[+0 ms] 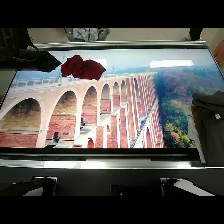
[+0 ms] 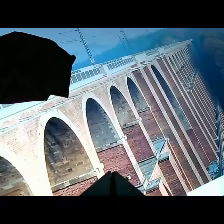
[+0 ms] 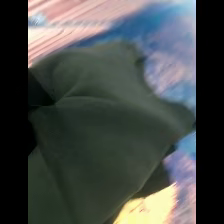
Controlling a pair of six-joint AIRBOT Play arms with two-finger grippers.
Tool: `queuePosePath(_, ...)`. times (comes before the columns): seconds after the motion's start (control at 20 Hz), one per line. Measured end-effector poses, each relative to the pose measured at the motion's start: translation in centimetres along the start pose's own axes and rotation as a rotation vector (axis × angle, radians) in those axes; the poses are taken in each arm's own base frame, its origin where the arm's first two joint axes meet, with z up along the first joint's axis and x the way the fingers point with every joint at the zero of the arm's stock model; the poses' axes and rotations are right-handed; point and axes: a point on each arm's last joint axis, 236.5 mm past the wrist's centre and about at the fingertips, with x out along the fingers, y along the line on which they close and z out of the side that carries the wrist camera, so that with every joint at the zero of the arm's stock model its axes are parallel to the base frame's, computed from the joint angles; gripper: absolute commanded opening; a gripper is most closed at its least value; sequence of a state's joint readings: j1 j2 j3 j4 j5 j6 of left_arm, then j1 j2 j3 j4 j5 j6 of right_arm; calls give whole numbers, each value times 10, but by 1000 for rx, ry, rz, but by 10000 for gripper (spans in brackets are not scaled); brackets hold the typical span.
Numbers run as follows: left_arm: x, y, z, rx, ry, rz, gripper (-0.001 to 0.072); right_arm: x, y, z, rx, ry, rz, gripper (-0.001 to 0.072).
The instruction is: Fold the shirts.
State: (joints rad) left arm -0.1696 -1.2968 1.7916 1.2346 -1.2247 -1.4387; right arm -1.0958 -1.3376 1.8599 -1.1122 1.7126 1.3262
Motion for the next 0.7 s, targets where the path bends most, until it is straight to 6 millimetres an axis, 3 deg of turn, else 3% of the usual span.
queuePosePath(0.15, 0, 0, 0, 2, 0, 0, 27, -1, -37, -40, 27, 136, -156, 51)
queuePosePath(0.25, 0, 0, -1, 2, 4, -1, 27, 10, -52, -70, 62, 222, -207, 51)
queuePosePath(0.5, 0, -1, -7, 3, 29, -4, 27, 53, -75, -144, 134, 368, -260, 52)
queuePosePath(0.7, 0, -1, -9, 3, 36, -5, 27, 76, -92, -174, 147, 416, -303, 54)
